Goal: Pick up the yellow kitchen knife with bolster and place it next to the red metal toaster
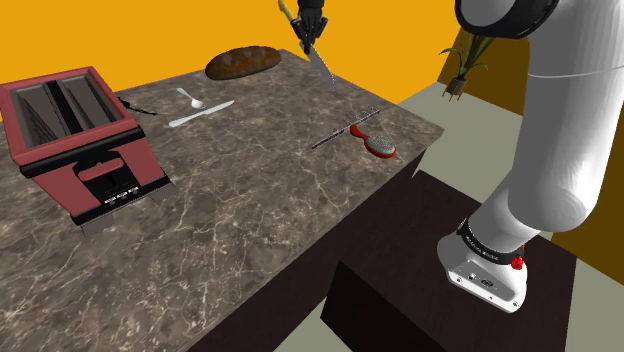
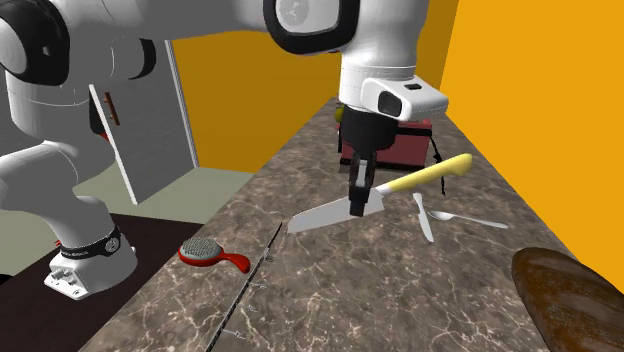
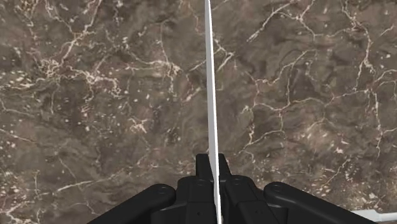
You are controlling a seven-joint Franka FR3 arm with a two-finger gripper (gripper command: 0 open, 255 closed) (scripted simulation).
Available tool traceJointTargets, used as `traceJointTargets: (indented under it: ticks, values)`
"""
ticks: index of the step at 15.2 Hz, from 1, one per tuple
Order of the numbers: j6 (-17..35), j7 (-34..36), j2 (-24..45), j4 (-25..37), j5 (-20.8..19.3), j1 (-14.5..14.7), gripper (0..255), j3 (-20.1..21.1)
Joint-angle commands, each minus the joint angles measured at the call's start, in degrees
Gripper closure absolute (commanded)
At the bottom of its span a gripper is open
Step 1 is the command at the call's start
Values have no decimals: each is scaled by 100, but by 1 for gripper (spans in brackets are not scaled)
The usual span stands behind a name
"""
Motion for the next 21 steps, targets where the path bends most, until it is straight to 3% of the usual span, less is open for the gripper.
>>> traceJointTargets:
  ticks: [1, 12, 18, 19, 21]
  values:
    - [-189, 5, 30, 216, 2, -10, 255, -1]
    - [-1333, 49, 483, 1815, 40, -93, 255, 9]
    - [-2351, 106, 1282, 3636, 103, -216, 255, 47]
    - [-1958, 179, 756, 2718, 62, -59, 255, 37]
    - [-1586, 367, 204, 1802, 13, 188, 255, 48]
